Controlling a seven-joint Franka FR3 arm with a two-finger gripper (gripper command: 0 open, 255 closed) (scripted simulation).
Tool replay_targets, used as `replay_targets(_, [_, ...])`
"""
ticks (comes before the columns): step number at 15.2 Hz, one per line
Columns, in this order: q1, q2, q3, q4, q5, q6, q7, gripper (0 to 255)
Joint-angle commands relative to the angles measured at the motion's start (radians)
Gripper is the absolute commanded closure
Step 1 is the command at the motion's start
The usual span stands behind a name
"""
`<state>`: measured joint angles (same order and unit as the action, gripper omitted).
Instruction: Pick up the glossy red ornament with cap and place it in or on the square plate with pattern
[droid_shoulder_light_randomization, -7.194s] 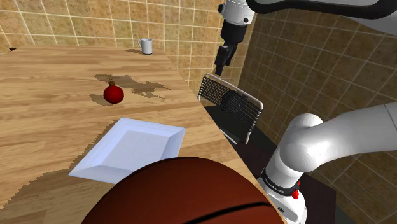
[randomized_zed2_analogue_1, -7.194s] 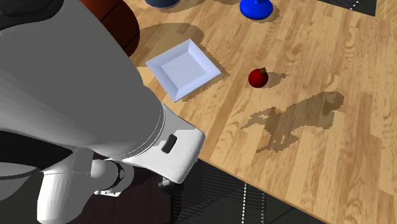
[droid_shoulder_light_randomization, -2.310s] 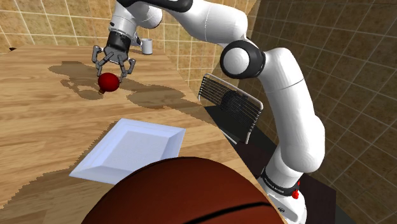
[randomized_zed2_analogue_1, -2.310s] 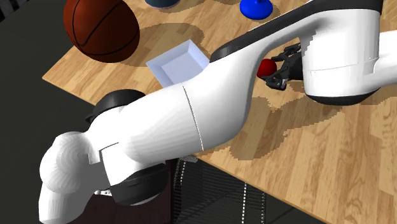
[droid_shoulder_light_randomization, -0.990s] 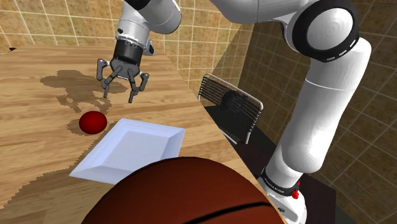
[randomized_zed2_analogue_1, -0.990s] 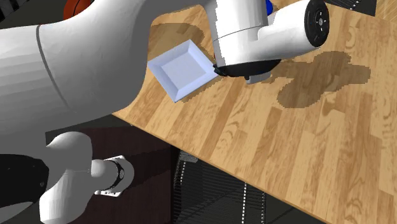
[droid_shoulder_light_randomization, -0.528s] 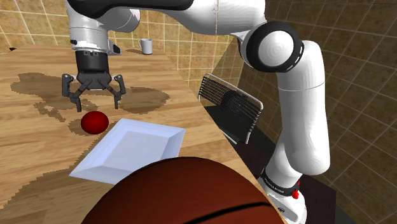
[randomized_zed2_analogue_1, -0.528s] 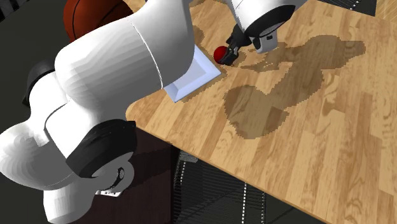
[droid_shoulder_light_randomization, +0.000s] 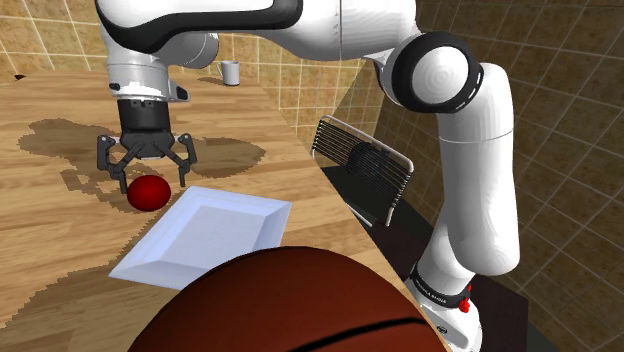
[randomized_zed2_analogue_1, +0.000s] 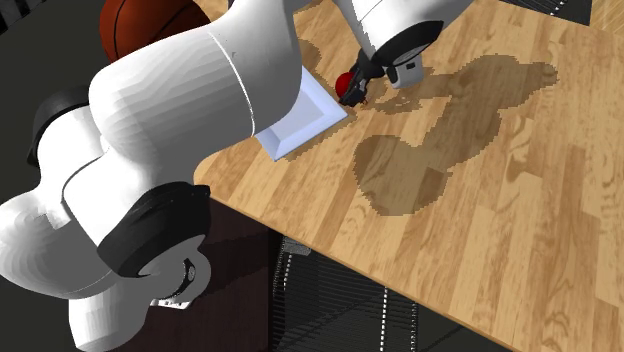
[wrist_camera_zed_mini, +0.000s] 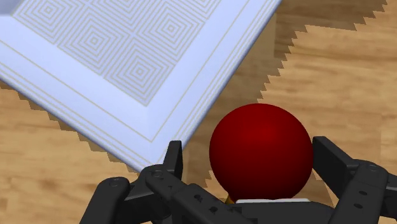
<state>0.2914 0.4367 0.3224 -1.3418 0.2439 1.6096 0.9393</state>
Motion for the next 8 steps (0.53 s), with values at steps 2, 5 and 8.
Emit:
replay_targets(2, [0.000,0.001,-0.001,-0.007,-0.001,0.001,0.000,0])
replay_targets(5, [0.000,0.001,-0.001,-0.007,-0.001,0.001,0.000,0])
replay_targets(8, [0.000,0.001,-0.001,-0.008,-0.001,0.002,0.000,255])
